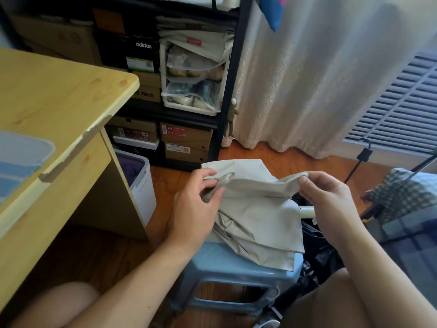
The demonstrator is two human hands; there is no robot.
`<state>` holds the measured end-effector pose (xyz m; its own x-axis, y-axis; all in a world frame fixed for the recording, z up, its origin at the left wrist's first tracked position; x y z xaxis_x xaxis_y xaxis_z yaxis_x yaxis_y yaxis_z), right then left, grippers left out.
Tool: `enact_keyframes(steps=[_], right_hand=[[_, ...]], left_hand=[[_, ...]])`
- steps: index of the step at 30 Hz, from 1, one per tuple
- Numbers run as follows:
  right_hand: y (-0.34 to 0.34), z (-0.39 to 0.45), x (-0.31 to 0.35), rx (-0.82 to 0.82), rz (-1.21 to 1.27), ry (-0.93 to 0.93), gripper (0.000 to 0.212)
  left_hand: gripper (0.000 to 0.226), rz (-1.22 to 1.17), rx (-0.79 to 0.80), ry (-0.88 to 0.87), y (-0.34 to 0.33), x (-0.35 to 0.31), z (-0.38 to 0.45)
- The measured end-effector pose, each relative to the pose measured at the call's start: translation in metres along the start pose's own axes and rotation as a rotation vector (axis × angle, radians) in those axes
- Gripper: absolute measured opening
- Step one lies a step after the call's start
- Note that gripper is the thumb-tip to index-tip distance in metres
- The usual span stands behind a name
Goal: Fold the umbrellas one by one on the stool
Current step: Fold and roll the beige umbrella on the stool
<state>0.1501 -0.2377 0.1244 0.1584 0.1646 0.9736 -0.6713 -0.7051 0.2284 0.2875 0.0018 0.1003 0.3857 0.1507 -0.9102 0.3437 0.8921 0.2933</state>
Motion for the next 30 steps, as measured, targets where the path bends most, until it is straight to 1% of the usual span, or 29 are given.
enact_keyframes(steps=[2,4,6,8,10,13,15,16,18,21,23,27,30], right_hand=[[0.004,-0.002,0.0,-0.011,-0.019,0.002,0.012],[0.011,0.001,-0.003,-0.04,-0.019,-0.014,0.014],[0.013,0.005,-0.006,-0.034,-0.011,-0.035,0.014],[0.011,0.007,-0.009,-0.005,0.003,-0.044,0.013],[0.01,0.006,-0.011,0.009,0.016,-0.023,0.013],[0.011,0.005,-0.01,-0.002,0.07,0.026,0.012],[0.011,0.006,-0.011,-0.007,0.081,0.04,0.012],[0.01,0.006,-0.011,-0.006,0.081,0.04,0.012],[0.009,0.008,-0.012,-0.006,0.082,0.042,0.011],[0.008,0.009,-0.013,-0.008,0.103,0.037,0.012],[0.008,0.008,-0.013,-0.009,0.109,0.032,0.012],[0.009,0.007,-0.011,-0.017,0.086,0.038,0.011],[0.01,0.007,-0.011,-0.032,0.085,0.048,0.01]], left_hand=[[0.035,0.007,-0.034,-0.009,0.003,0.001,0.004],[0.037,-0.078,-0.06,0.061,0.004,0.006,0.007],[0.039,-0.171,-0.048,0.12,0.002,0.009,0.007],[0.04,-0.211,-0.027,0.138,0.0,0.011,0.006],[0.046,-0.195,-0.018,0.127,0.001,0.012,0.004],[0.062,-0.165,0.016,0.074,0.004,0.006,0.002],[0.069,-0.152,0.033,0.03,0.004,0.004,0.001],[0.068,-0.145,0.034,0.018,0.005,0.005,0.001],[0.06,-0.152,0.017,0.025,0.006,0.007,0.002],[0.046,-0.202,0.04,0.09,0.006,0.011,0.002],[0.046,-0.202,0.07,0.102,0.006,0.01,0.002],[0.055,-0.116,0.067,0.051,0.008,0.005,0.005],[0.047,-0.078,0.057,-0.001,0.007,0.002,0.005]])
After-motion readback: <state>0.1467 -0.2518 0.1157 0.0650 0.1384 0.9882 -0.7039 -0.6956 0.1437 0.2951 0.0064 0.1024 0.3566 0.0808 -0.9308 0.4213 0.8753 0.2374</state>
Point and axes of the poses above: each hand's wrist, its own z-axis towards the middle knuckle, its own y-axis out of the back of the hand, x = y × z, the point moved 5 cm from there along z, towards the middle knuckle, and after that the axes turned 2 degrees about x, right-handed, at the moved point
